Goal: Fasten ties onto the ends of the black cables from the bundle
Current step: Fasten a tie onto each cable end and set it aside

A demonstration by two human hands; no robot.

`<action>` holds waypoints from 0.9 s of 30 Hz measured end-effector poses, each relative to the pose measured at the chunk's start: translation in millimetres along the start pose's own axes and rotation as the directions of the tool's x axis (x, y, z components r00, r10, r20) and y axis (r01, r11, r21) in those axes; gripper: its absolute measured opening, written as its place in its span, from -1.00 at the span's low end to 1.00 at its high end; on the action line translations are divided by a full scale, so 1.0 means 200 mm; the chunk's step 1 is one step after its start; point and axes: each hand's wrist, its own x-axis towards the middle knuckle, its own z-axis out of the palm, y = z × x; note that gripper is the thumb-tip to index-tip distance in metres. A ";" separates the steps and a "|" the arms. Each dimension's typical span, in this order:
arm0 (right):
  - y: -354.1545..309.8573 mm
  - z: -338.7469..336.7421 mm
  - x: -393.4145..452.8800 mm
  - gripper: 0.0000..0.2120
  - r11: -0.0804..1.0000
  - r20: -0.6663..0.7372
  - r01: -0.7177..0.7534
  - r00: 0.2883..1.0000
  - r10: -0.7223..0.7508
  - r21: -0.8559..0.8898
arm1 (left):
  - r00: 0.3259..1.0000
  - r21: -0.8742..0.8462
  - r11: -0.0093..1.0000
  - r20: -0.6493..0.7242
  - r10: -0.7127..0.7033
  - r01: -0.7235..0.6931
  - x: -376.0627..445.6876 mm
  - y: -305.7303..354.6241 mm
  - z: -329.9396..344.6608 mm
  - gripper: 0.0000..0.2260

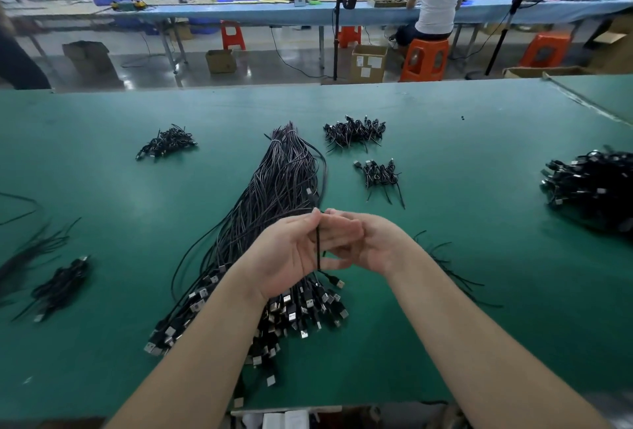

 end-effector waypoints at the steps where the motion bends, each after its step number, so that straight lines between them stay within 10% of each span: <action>1: -0.01 0.00 0.00 -0.71 1.000 0.013 0.029 1.000 -0.029 -0.009 | 1.000 0.004 1.000 -0.021 -0.017 0.018 -0.01 0.00 0.00 -0.57; 12: -0.16 0.07 -0.02 -0.85 0.956 -0.009 0.273 0.961 -0.275 -0.106 | 0.882 0.087 0.985 -0.461 -0.093 0.149 0.00 -0.16 0.00 -0.70; 27: 0.02 0.20 -0.03 -0.79 0.929 0.011 0.278 0.957 -0.289 0.244 | 0.790 -0.407 0.856 -0.613 0.001 -0.317 0.13 -0.11 0.01 -0.58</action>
